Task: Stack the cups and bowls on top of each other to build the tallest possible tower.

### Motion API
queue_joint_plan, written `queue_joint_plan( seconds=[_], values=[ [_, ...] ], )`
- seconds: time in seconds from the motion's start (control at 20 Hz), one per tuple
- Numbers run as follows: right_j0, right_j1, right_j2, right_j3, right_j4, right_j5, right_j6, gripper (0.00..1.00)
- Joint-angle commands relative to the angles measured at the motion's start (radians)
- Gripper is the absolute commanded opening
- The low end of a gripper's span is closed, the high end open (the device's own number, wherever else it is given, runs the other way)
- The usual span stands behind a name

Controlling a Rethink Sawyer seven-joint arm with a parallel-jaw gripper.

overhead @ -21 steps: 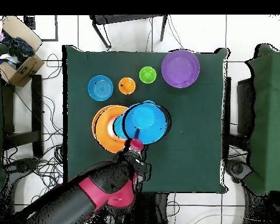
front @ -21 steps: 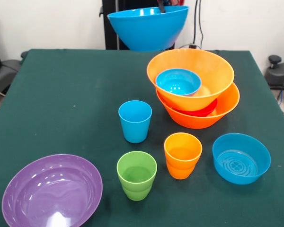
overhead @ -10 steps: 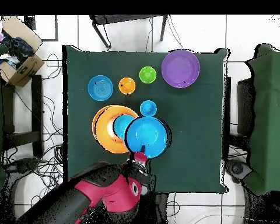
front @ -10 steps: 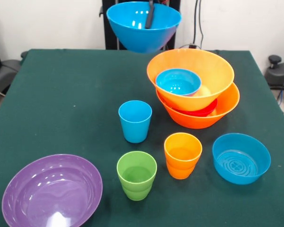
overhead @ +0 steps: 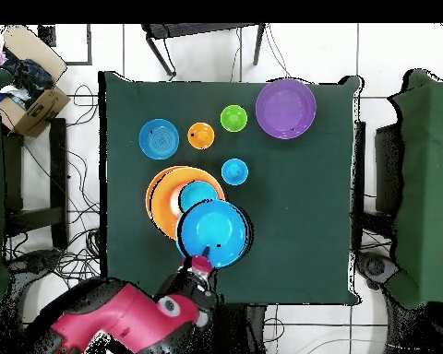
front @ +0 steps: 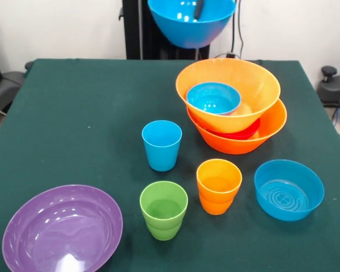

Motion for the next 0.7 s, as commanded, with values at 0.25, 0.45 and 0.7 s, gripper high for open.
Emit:
queue_joint_plan(
  seconds=[0.25, 0.45, 0.7],
  values=[
    [0.054, 0.044, 0.06, -0.155, -0.06, -0.203, 0.501, 0.0],
    [0.046, 0.034, 0.066, -0.191, -0.059, -0.235, 0.54, 0.0],
    [0.037, 0.059, 0.056, -0.22, -0.045, -0.217, 0.552, 0.0]
  ],
)
